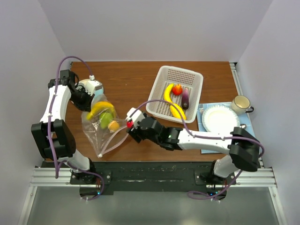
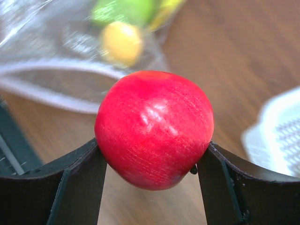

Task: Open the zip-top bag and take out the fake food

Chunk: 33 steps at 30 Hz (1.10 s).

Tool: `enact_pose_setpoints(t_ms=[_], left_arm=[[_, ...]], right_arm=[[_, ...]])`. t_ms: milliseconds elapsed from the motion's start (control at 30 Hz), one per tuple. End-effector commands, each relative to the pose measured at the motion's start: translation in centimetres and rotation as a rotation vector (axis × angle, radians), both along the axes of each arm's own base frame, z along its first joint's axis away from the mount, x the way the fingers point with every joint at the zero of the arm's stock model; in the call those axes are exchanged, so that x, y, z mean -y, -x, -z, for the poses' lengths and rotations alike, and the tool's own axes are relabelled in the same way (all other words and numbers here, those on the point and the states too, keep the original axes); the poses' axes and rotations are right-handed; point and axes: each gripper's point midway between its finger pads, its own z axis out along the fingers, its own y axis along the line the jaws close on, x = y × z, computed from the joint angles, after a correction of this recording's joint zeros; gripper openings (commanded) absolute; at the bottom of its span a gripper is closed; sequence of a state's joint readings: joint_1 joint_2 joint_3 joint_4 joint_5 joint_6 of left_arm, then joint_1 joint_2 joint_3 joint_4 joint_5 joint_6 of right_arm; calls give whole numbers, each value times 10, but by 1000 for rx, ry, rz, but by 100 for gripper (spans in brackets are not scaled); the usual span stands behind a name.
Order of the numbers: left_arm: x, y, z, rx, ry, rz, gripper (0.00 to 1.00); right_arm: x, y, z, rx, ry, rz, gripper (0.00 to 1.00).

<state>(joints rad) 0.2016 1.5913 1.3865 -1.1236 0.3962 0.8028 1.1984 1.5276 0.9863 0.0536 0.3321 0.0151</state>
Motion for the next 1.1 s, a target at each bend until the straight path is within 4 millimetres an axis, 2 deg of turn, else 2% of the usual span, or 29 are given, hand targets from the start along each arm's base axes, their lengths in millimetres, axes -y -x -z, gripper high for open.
enact_pose_setpoints(t_ms=[0, 33, 67, 100, 133, 167, 200, 233, 267, 300, 333, 367, 433, 500, 533, 700, 767, 833, 867, 900, 933, 967, 1067], left_arm=[[11, 7, -23, 25, 35, 12, 0], [14, 10, -24, 18, 43, 18, 0], [17, 11, -26, 20, 52, 22, 0], [20, 11, -27, 21, 57, 28, 0], [23, 13, -29, 17, 64, 36, 0], [25, 12, -35, 31, 73, 41, 0], [27, 12, -39, 36, 78, 44, 0], [30, 15, -42, 34, 84, 53, 0], [31, 13, -49, 50, 88, 58, 0], [32, 14, -52, 55, 89, 59, 0], [31, 14, -53, 60, 86, 60, 0], [31, 15, -52, 57, 82, 59, 0], [30, 16, -48, 52, 76, 58, 0], [28, 20, -39, 35, 68, 54, 0], [28, 20, -36, 30, 68, 54, 0], [28, 21, -30, 25, 68, 52, 0], [29, 19, -28, 21, 75, 49, 0], [29, 17, -25, 21, 78, 49, 0], [29, 18, -21, 13, 80, 46, 0], [28, 16, -18, 17, 77, 44, 0], [28, 17, -12, 2, 77, 40, 0], [26, 18, -7, -5, 69, 34, 0], [25, 18, 7, -28, 66, 31, 0]], right_arm=[[62, -74, -32, 92, -26, 285, 53], [74, -89, -37, 103, -31, 339, 50], [96, -115, -40, 107, -36, 429, 47], [107, -132, -50, 130, -49, 500, 45], [117, -144, -52, 134, -54, 550, 39], [134, -160, -52, 123, -68, 627, 36], [139, -173, -48, 119, -41, 681, 36], [146, -182, -45, 118, -26, 724, 41], [156, -192, -34, 91, 6, 773, 47], [157, -200, -17, 45, 84, 794, 56], [160, -204, -4, 12, 114, 822, 79], [160, -206, 5, -14, 146, 824, 88], [155, -203, 27, -79, 186, 817, 99], [153, -196, 39, -107, 175, 800, 99], [153, -194, 36, -108, 156, 794, 99], [156, -175, 51, -163, 167, 745, 99], [150, -165, 49, -181, 143, 714, 98], [143, -150, 56, -215, 141, 662, 89], [133, -140, 54, -215, 136, 625, 86], [129, -128, 61, -233, 155, 591, 82], [125, -120, 63, -234, 165, 572, 75], [116, -106, 65, -234, 182, 536, 72], [107, -79, 69, -247, 190, 486, 65]])
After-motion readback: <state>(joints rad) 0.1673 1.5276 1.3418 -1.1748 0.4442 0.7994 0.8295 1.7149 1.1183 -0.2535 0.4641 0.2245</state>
